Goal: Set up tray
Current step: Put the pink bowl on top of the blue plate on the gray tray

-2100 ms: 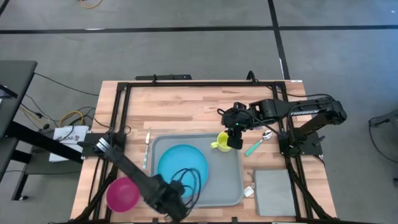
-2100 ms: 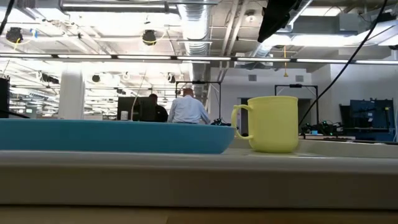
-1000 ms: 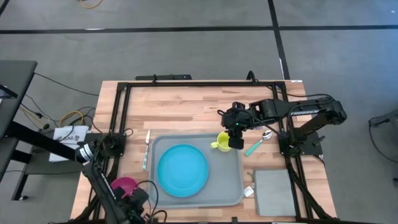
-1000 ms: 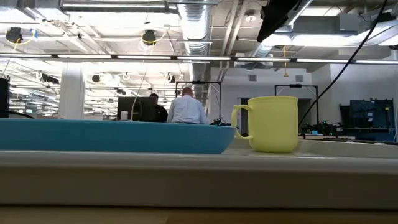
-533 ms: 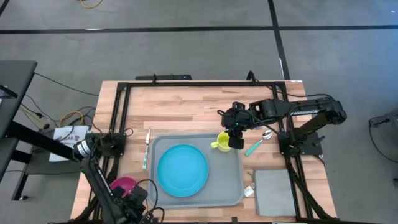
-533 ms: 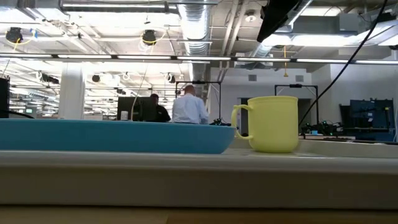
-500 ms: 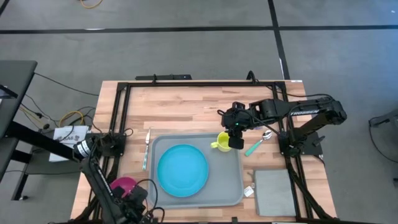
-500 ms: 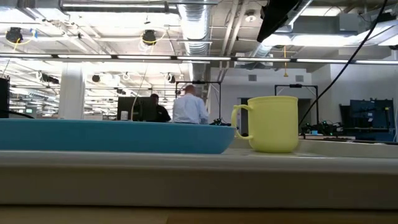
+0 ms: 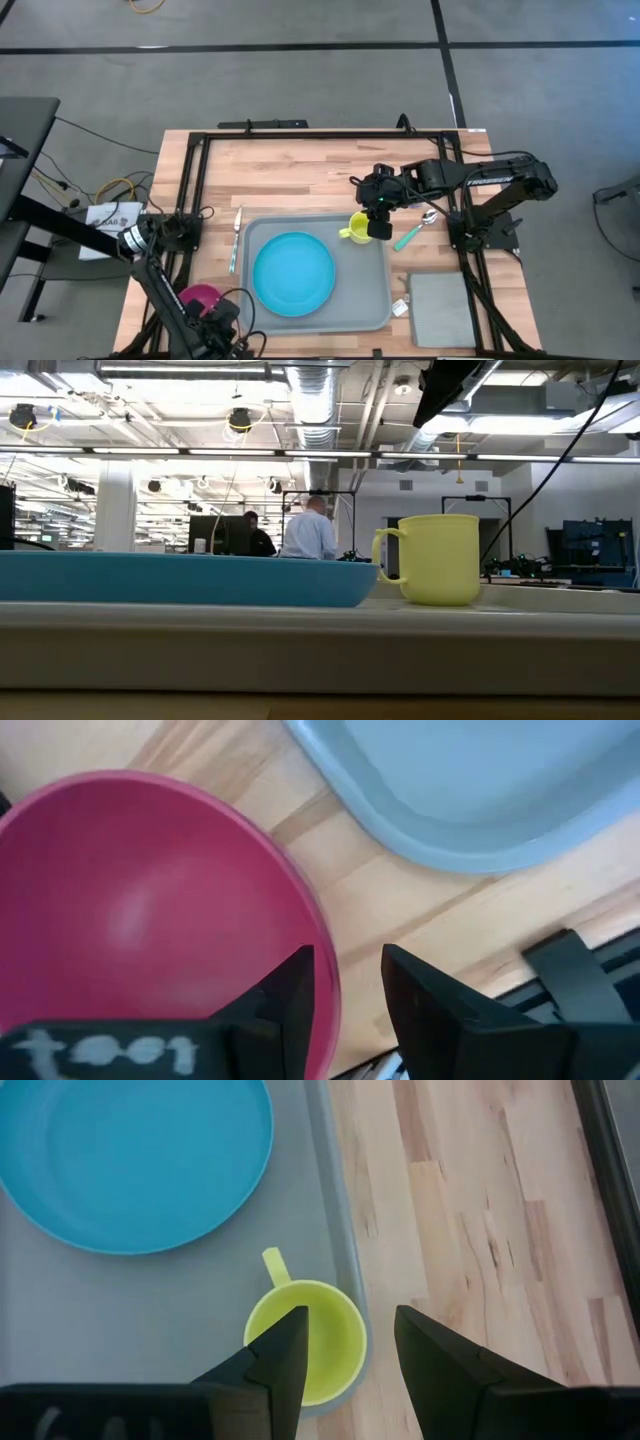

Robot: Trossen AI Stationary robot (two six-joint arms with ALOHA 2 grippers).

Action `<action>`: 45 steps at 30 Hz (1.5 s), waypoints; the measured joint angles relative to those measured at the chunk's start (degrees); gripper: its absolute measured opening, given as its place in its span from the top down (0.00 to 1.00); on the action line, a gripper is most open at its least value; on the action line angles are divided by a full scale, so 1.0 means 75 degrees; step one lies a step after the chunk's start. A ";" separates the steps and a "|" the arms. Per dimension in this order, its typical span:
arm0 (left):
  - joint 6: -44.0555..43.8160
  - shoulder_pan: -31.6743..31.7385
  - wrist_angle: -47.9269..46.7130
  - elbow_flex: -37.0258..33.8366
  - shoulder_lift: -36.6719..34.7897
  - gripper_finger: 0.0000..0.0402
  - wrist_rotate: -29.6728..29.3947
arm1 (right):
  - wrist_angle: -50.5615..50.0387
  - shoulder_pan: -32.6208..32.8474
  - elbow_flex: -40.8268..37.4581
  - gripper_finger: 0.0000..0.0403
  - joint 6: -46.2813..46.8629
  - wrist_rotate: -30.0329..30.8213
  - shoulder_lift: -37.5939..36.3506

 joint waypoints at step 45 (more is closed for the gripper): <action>0.7288 0.3103 -0.0392 0.1076 0.0121 1.00 -0.1615 | -0.0225 0.0055 0.0000 0.65 0.0508 0.0000 0.0000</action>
